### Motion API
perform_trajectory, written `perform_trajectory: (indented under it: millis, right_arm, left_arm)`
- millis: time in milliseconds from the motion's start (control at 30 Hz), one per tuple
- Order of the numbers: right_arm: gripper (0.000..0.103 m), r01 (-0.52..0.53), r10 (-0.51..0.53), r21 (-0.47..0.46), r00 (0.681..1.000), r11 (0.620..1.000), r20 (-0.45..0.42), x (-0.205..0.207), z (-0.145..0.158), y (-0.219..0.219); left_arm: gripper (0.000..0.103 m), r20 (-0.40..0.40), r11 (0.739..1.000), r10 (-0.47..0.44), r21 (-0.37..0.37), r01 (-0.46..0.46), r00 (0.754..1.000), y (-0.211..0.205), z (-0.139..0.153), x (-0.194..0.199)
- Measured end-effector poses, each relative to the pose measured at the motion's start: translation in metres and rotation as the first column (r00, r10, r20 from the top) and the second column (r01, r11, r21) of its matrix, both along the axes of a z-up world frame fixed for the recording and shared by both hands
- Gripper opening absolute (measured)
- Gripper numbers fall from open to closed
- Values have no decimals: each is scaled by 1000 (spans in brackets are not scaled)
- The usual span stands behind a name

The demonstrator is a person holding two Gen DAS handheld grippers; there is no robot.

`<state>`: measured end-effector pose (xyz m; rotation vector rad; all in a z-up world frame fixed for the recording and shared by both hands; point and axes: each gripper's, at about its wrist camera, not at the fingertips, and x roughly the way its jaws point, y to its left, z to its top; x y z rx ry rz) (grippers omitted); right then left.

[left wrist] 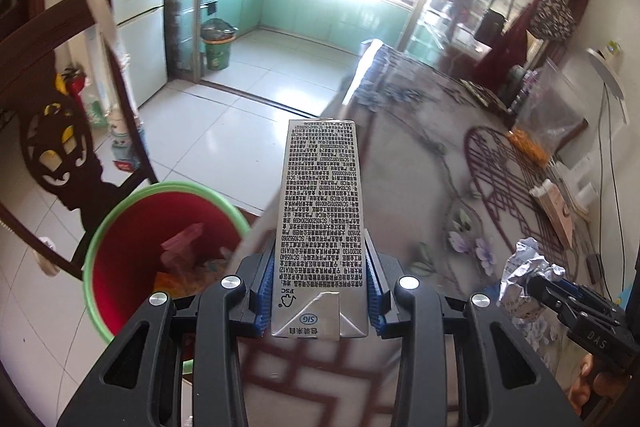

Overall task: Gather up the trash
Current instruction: 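Carry the carton and foil to the red bucket and open both tools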

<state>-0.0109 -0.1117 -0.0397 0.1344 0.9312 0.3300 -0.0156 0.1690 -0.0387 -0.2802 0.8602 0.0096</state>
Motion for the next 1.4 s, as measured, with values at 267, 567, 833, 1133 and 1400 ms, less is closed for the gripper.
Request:
perform_trajectory:
  millis: [267, 567, 833, 1133, 1400]
  right_arm:
    - [39, -70, 71, 47, 997, 996, -6, 1, -1, 47]
    - [39, -195, 194, 86, 981, 977, 16, 5, 11, 113]
    - [39, -267, 271, 146, 963, 953, -11, 27, 14, 160]
    - [40, -284, 301, 189, 951, 940, -69, 37, 3, 183]
    - [44, -260, 296, 253, 948, 932, -116, 46, -8, 189]
  left_arm:
    - [34, -18, 993, 117, 10, -117, 993, 50, -5, -13]
    - [34, -75, 977, 211, 29, -209, 975, 88, -21, -21]
    - [35, -95, 970, 244, 33, -242, 965, 96, -28, -22]
    - [35, -108, 961, 275, 22, -274, 955, 104, -33, -22]
    - [53, -93, 948, 318, 37, -316, 944, 107, -30, -22]
